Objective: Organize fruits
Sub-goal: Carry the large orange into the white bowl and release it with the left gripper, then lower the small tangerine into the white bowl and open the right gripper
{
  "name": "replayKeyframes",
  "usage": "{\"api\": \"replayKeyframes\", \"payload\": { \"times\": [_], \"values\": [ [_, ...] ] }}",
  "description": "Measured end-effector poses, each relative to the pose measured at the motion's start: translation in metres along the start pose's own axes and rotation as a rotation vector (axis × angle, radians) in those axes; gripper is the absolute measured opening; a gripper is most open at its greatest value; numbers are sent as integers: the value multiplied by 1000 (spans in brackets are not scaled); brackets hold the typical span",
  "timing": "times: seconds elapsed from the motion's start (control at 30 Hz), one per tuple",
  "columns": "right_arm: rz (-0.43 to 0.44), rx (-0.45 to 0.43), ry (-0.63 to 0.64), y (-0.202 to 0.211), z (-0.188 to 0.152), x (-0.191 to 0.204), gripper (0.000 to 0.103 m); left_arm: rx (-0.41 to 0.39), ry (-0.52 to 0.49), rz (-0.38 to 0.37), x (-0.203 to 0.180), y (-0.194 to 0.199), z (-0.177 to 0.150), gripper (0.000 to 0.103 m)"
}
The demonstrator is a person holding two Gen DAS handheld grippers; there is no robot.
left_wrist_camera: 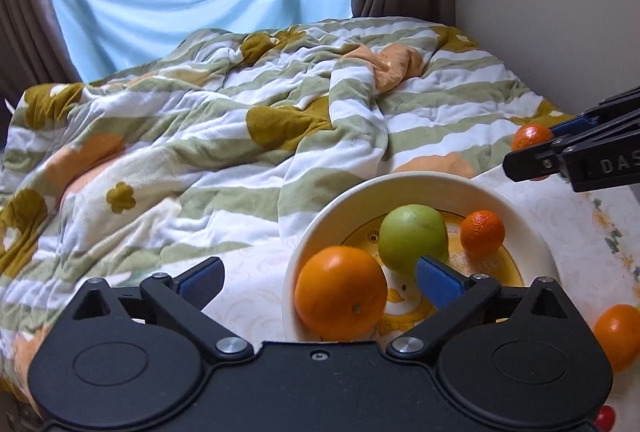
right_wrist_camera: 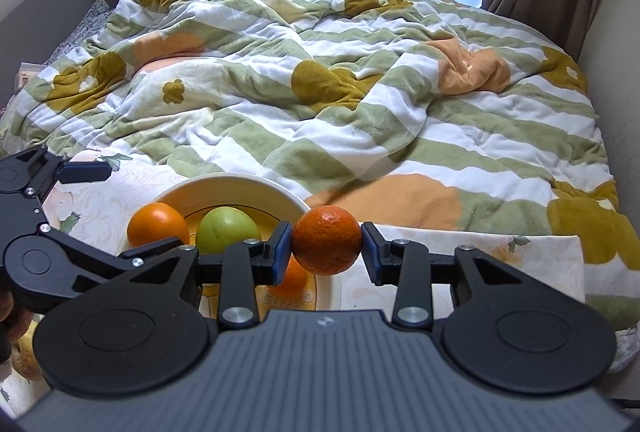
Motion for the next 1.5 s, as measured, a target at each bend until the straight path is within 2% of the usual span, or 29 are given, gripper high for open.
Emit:
{"api": "replayKeyframes", "payload": {
  "times": [0.3,0.53,0.83,0.9,0.97,1.03,1.5],
  "values": [
    [25,0,35,-6,9,8,53,12,116,-22,17,32,-9,103],
    [62,0,49,-31,11,6,53,20,121,-11,21,41,-14,103],
    [94,12,-14,-49,6,1,54,36,141,-10,26,44,-24,103],
    [103,-8,-10,-47,7,2,66,37,143,-13,26,45,-26,103],
    [116,-24,-16,-43,8,2,90,37,139,-10,25,48,-28,103],
    [109,-42,-26,-38,7,3,103,37,139,-11,24,50,-29,103],
    [39,-80,-24,14,-1,13,103,-10,193,21,32,102,-36,103]
  ]
}}
Point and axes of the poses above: each gripper's, at about its wrist camera, not at the fingertips, and y roughly against the way its jaws point, x to its left, z to its top, the point moved 2 cm from there along -y, roughly the way its jaws point, and after that the axes turned 14 degrees about z, right-handed, at the moved point
